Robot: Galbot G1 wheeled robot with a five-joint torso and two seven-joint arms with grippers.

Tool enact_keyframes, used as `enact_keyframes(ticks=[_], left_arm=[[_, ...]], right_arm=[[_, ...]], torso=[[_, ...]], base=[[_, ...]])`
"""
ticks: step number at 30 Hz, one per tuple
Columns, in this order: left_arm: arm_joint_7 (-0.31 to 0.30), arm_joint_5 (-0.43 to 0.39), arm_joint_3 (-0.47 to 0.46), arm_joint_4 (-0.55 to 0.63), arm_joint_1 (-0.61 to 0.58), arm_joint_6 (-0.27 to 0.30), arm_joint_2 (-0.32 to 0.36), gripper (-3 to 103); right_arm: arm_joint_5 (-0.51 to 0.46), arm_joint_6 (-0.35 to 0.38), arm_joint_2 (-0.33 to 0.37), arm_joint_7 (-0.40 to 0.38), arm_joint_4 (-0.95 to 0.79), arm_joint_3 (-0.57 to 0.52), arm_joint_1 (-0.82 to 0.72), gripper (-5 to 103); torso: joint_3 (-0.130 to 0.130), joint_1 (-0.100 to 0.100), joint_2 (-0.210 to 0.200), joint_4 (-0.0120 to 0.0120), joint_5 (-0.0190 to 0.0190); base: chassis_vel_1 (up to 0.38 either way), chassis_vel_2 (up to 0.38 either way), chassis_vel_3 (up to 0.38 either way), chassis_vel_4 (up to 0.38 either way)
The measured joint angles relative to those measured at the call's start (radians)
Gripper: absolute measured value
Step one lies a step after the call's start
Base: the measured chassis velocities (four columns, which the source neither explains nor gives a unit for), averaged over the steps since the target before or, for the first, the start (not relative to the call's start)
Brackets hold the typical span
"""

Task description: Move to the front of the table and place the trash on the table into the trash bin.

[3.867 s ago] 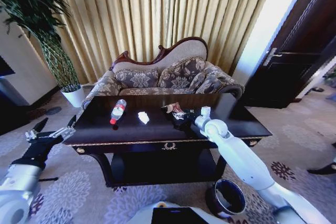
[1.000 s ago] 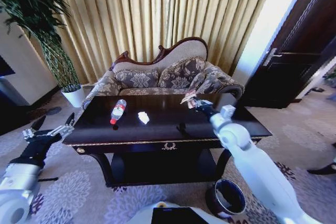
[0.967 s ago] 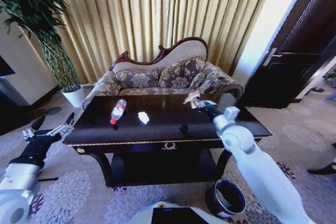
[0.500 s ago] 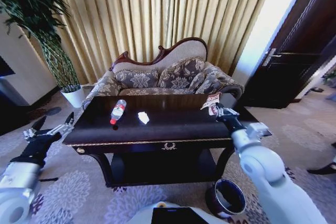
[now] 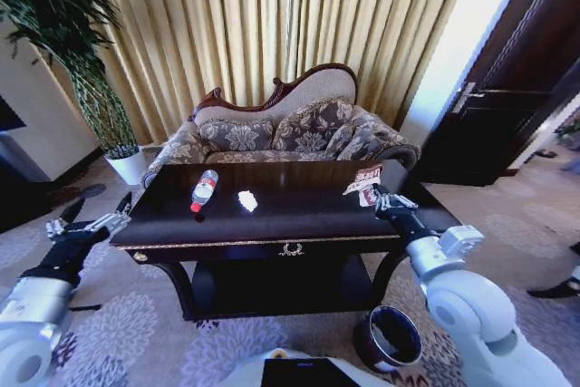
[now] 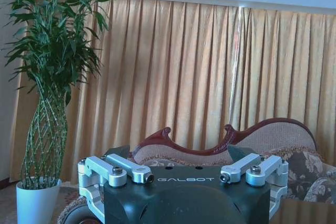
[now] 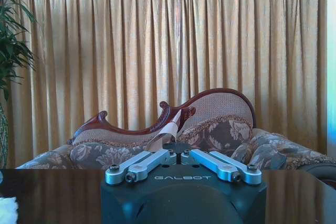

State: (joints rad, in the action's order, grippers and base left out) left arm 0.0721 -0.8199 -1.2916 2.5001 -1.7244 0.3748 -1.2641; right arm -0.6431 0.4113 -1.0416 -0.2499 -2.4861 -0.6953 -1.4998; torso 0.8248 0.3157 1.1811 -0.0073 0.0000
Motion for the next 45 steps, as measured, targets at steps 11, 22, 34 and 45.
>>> enact_keyframes(ticks=[11, 22, 34, 45], left_arm=[[0.005, 0.001, -0.004, 0.0, -0.004, -0.002, -0.004, 100], [0.006, 0.004, -0.006, 0.0, -0.002, -0.004, -0.003, 100], [0.013, 0.012, -0.007, 0.0, 0.006, -0.006, -0.005, 100], [0.034, 0.01, -0.01, 0.0, 0.002, -0.007, -0.018, 100]], right_arm=[[0.007, 0.003, -0.007, -0.002, -0.002, -0.002, -0.015, 0], [0.035, -0.001, -0.013, 0.0, 0.01, 0.024, -0.03, 0], [0.104, -0.029, -0.081, 0.052, 0.25, 0.025, -0.103, 0], [0.209, -0.074, -0.119, 0.062, 0.9, 0.085, 0.119, 0]], torso=[[0.0, 0.0, 0.0, -0.0001, 0.0001], [0.0, 0.0, 0.0, -0.0001, 0.0], [0.0, 0.0, 0.0, -0.0005, 0.0], [0.0, 0.0, 0.0, 0.0001, 0.0003]], base=[[0.134, -0.138, -0.132, 0.145], [0.103, -0.093, -0.116, 0.094], [0.01, -0.008, -0.009, 0.01], [0.0, 0.0, 0.0, 0.0]])
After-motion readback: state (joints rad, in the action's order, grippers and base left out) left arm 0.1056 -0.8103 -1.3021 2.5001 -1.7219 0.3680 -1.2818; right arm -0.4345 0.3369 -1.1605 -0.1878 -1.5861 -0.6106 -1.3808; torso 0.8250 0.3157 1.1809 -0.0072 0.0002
